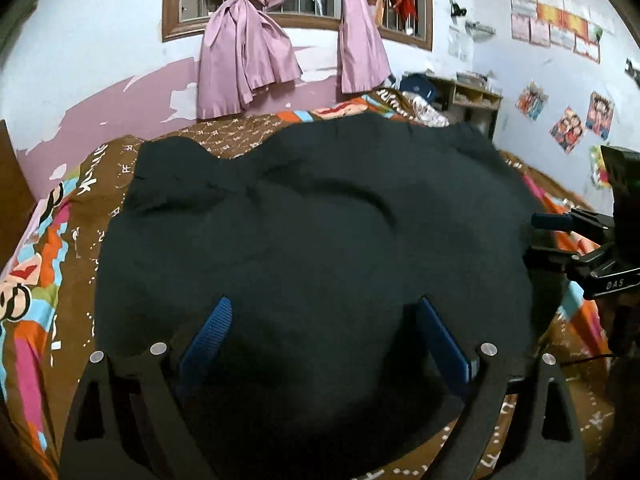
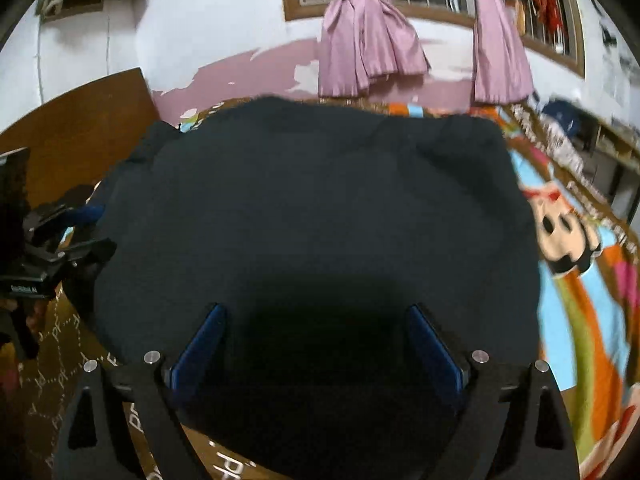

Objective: Fold large clothes

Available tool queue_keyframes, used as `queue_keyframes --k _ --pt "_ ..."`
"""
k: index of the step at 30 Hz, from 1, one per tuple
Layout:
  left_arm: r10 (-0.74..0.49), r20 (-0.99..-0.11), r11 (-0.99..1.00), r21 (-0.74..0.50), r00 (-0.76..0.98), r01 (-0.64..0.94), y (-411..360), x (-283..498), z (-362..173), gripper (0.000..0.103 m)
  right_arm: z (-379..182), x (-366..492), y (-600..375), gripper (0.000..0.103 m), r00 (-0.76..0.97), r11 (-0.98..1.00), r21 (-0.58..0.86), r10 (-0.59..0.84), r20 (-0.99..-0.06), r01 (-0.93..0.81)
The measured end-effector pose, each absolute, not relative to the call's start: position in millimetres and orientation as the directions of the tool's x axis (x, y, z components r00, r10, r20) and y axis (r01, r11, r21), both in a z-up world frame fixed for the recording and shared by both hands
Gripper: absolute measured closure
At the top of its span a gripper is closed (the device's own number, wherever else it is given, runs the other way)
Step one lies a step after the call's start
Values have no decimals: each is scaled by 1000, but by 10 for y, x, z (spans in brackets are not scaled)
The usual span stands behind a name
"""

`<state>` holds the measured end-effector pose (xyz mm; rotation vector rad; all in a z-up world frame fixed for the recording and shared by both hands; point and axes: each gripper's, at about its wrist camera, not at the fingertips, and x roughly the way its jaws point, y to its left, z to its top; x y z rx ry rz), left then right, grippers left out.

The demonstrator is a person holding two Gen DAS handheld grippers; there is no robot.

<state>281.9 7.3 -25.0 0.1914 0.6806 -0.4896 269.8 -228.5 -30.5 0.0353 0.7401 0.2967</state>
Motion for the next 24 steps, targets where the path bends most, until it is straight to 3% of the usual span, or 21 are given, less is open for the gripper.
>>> queue_keyframes --k 4,7,14,24 --pt "-341 -649 882 30 680 471 29 3002 -310 9 -365 2872 -2296 2 718 957 174 288 -633 -231" --pt "-329 -654 898 7 681 441 42 3205 -329 3 -349 3031 -2280 2 736 963 156 270 -621 -222" --pt "-281 -681 934 -30 677 357 101 3722 -326 1 -344 3606 -2254 0 740 968 142 249 -625 -207" --pt "-306 -728 950 -196 614 242 328 4417 -319 1 -350 4089 -2311 0 745 973 148 232 -625 -180"
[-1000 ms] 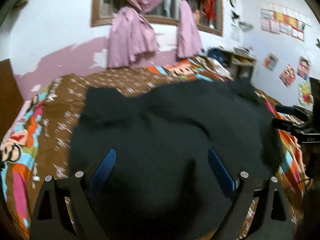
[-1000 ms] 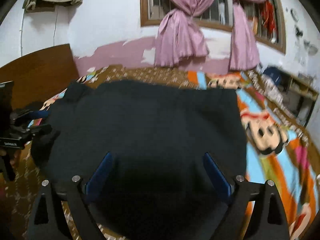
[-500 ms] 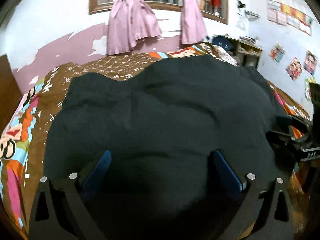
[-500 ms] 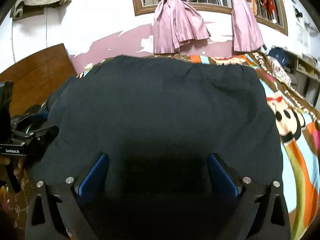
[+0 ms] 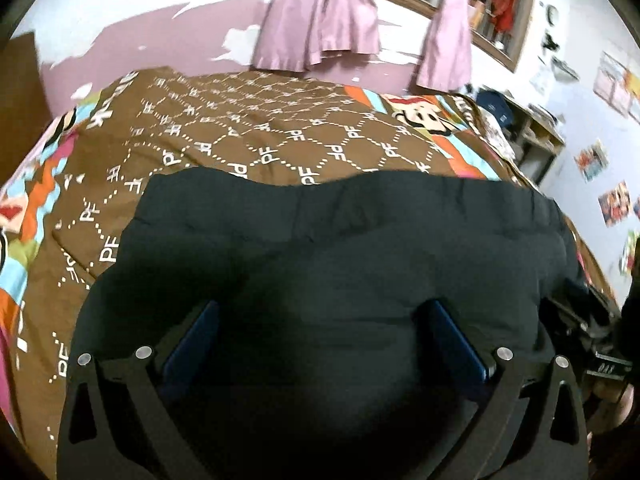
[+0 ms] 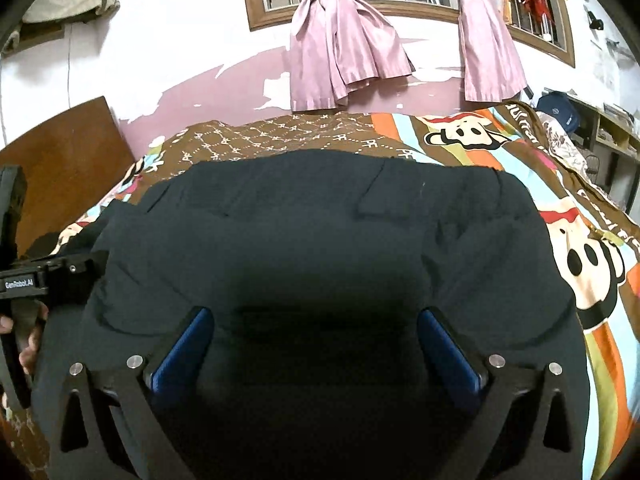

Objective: Fold large clothes

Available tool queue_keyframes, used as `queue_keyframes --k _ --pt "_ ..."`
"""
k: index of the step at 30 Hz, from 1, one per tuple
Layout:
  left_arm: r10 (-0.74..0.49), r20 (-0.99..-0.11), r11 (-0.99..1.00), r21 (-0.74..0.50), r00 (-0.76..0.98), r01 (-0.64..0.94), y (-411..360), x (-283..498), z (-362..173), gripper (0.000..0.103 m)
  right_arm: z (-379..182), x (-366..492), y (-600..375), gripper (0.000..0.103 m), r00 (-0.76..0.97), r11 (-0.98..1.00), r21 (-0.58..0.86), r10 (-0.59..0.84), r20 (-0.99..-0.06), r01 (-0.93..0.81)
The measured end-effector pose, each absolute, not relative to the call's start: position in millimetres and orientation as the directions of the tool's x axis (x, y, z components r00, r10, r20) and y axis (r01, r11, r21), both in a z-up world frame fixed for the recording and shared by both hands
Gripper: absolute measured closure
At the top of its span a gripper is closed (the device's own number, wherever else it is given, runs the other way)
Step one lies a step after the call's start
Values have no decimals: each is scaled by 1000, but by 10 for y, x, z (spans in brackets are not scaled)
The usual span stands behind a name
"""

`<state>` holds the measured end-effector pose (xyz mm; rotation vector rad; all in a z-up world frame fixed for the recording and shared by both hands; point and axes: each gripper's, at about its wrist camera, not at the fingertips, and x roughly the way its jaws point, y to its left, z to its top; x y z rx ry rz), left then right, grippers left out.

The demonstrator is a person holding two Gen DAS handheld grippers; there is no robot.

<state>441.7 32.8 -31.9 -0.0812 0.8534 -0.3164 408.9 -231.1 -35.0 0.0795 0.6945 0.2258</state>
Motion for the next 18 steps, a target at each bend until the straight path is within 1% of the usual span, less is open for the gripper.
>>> queue_keyframes --k 3,6,10,13,16,18 --pt "-317 -724 948 -220 612 230 352 4478 -345 1 -420 4225 -2321 0 741 972 148 235 -629 -183" --pt "-334 -715 942 -243 614 229 364 4521 -404 1 -524 4392 -2331 0 702 966 177 260 -663 -190" --pt "-348 -729 937 -267 589 224 345 4648 -455 1 -512 4562 -2381 0 659 963 187 270 -702 -195" --pt "-373 -733 928 -295 569 227 364 4720 -490 1 -496 4614 -2483 0 675 967 173 255 -692 -188" --pt "-406 -718 914 -332 565 235 403 4752 -508 1 -603 4697 -2593 0 663 958 236 282 -693 -161" --pt "-416 -711 909 -341 567 239 408 4796 -519 1 -638 4762 -2605 0 652 954 253 295 -699 -161"
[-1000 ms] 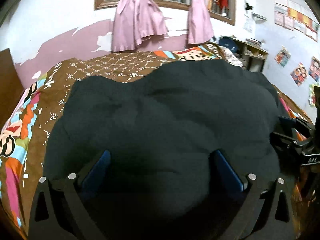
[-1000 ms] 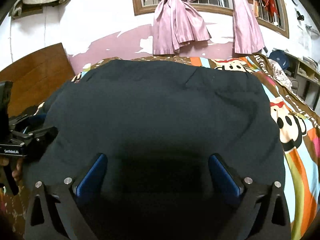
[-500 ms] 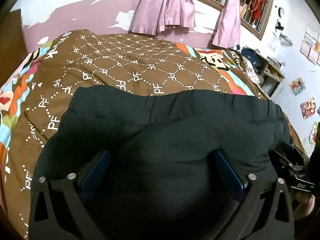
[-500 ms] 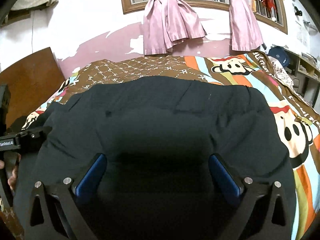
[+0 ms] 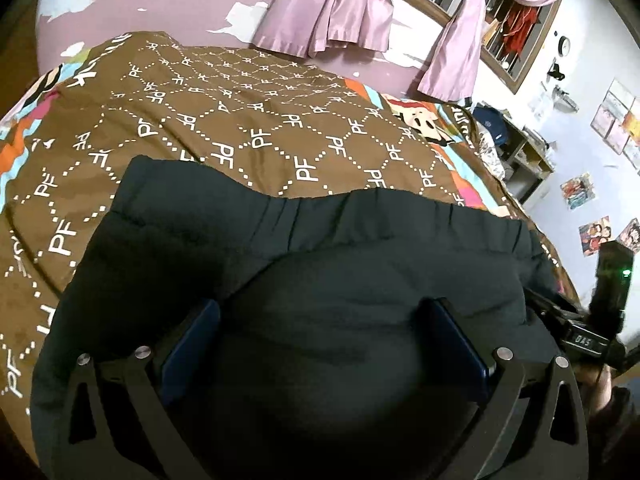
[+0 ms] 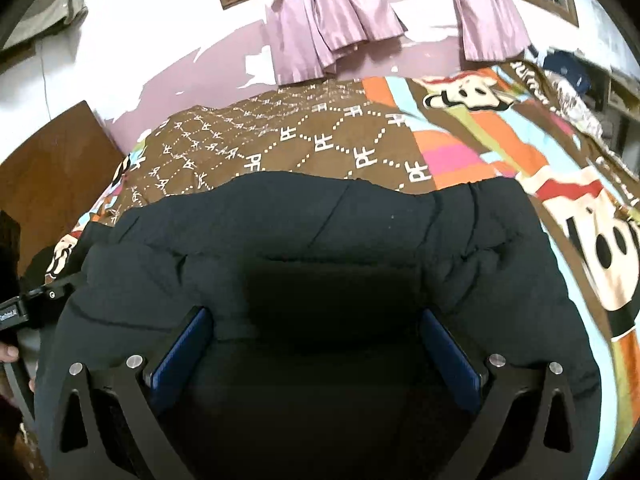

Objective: Fold large clothes

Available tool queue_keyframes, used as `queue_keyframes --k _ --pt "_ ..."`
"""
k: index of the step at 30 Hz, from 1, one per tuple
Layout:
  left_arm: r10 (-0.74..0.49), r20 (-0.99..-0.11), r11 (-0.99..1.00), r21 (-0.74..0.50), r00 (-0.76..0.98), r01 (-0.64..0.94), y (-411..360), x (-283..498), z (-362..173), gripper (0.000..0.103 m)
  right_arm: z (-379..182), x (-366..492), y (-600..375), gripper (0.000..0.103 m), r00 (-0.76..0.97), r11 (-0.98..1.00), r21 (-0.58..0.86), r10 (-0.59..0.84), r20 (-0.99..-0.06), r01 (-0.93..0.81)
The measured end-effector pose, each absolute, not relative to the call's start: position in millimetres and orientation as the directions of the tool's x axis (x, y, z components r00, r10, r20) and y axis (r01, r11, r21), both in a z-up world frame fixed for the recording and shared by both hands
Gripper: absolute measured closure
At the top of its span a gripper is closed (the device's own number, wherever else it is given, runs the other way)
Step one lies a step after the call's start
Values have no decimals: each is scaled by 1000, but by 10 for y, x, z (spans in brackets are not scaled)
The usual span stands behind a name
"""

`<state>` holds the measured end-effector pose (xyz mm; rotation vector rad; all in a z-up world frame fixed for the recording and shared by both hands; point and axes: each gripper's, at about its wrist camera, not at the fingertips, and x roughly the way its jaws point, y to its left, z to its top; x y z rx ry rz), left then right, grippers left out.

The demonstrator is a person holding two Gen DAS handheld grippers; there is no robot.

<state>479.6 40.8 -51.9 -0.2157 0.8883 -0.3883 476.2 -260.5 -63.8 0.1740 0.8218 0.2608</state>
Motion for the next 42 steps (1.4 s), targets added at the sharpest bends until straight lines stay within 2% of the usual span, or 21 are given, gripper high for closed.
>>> queue_keyframes --k 15,35,42 --pt "-426 -668 904 -342 611 256 352 4873 -620 1 -816 4852 -2649 0 652 941 300 325 -685 -153" --pt "-447 -633 893 -358 632 273 366 4834 -689 1 -821 4780 -2603 0 684 954 261 288 -670 -145" --pt "-398 -640 917 -298 658 265 287 4739 -603 1 -783 4639 -2606 0 715 963 232 257 -650 -135"
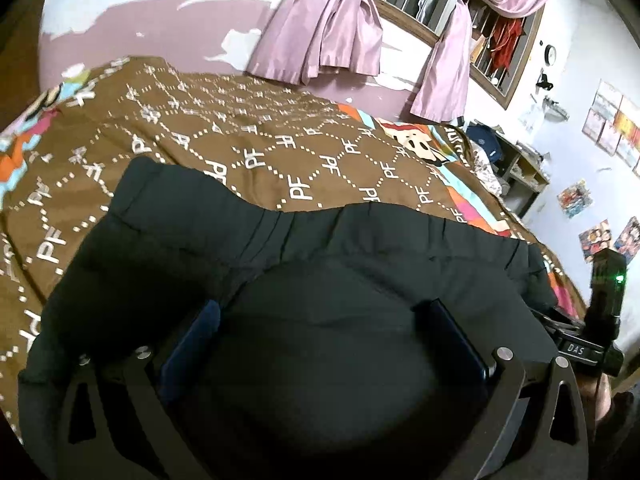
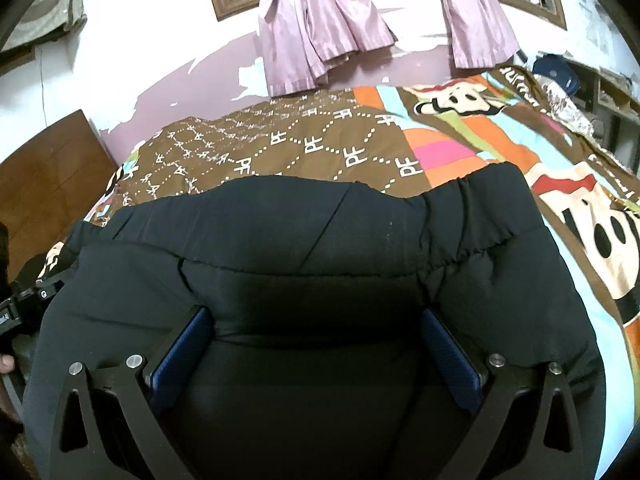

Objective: Fold large clothes

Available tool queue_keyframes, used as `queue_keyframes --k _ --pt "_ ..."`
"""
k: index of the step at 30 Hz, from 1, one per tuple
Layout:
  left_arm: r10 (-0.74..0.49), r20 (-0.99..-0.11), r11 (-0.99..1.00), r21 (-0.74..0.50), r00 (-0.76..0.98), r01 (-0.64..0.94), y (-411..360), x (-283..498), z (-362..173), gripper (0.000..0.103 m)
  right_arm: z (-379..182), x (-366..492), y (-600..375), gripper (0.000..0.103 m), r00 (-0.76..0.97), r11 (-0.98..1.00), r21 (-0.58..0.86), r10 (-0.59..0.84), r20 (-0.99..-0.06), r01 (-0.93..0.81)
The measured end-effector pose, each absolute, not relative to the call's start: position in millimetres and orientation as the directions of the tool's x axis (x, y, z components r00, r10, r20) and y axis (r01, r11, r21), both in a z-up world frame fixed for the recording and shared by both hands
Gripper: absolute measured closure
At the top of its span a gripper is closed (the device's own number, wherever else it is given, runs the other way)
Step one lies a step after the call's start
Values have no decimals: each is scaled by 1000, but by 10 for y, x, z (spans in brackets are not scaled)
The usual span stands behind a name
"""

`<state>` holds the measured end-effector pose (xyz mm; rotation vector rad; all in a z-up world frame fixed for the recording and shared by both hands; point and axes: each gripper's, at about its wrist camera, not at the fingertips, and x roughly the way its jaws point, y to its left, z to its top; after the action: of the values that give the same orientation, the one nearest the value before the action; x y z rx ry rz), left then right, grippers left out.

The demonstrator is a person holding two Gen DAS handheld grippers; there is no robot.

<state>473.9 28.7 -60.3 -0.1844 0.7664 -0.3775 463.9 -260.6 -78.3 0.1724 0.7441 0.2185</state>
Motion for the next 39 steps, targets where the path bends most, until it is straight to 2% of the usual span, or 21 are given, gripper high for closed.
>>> queue_keyframes --k 3,6,10,16,19,23,27,33,36,39 --pt "-339 -684 941 -247 646 233 210 4695 -528 1 -707 4566 -2629 0 699 962 238 260 -666 -131" --pt "-187 -726 982 -164 662 97 222 4571 -336 1 -487 4469 -2720 0 671 961 258 259 -695 -104" --pt "-219 -701 968 -243 678 61 323 4395 100 1 -27 4252 -2921 0 698 943 320 288 -656 -88" --pt "-188 -717 980 -178 671 85 282 4150 888 1 747 3968 -3154 0 737 945 316 275 -618 -88" --pt "-158 -777 987 -102 610 126 176 3995 1187 1 957 3862 -3228 0 732 948 299 278 -622 -106" --pt "-130 -794 984 -29 593 177 107 3702 1368 1 1022 3736 -3293 0 717 960 259 254 -649 -106" --pt "-133 -803 983 -32 581 181 143 3594 1247 1 882 3636 -3400 0 693 970 228 223 -686 -86" --pt "-140 -819 988 -81 557 128 545 3602 715 1 356 3666 -3626 0 628 972 233 196 -753 -24" --pt "-175 -804 984 -129 568 121 843 3648 450 1 71 3722 -3737 0 617 961 276 216 -757 2" --pt "-265 -776 964 -232 573 131 1125 3677 221 1 -197 3830 -3859 0 619 932 361 260 -741 40"
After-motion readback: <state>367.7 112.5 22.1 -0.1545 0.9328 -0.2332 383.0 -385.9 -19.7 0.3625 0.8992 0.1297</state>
